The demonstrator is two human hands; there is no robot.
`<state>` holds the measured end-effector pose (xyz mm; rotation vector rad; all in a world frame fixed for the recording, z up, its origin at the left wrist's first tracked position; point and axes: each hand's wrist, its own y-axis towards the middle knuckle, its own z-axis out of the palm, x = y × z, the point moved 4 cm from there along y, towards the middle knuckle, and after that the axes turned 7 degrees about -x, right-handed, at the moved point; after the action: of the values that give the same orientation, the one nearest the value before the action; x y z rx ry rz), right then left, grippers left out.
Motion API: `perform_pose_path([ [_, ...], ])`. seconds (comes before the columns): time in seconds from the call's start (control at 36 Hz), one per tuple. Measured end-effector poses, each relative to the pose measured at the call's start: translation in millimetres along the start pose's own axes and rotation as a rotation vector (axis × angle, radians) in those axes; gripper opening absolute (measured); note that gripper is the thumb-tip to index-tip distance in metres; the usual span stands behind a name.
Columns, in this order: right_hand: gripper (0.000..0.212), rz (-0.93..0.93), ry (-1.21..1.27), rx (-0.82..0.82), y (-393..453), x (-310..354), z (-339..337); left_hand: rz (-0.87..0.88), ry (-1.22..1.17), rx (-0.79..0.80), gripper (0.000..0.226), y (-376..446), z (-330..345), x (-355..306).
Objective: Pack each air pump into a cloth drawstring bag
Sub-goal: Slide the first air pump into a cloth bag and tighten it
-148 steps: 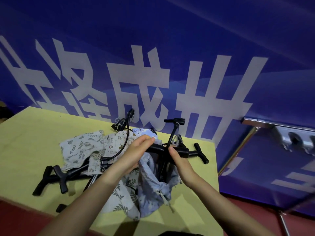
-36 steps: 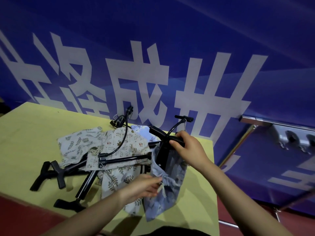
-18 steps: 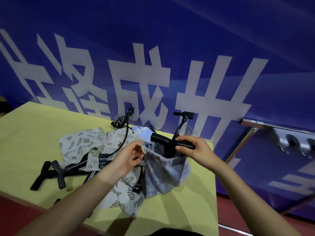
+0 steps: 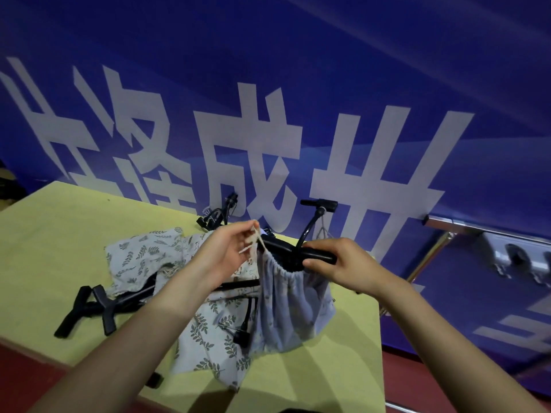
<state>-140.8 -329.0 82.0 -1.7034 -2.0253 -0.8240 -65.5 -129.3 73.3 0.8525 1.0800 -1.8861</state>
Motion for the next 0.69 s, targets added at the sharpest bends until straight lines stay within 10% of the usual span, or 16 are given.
perform_pose_path([
  [0.42,0.017,-0.102,-0.126,-0.007,-7,1,16,0.265,0.309,0.061,0.051,-26,7,-5],
  [0.69,0.024,-0.075,-0.032,-0.056,-2,10,27,0.451,0.558,0.196,0.025,-42,25,-9],
])
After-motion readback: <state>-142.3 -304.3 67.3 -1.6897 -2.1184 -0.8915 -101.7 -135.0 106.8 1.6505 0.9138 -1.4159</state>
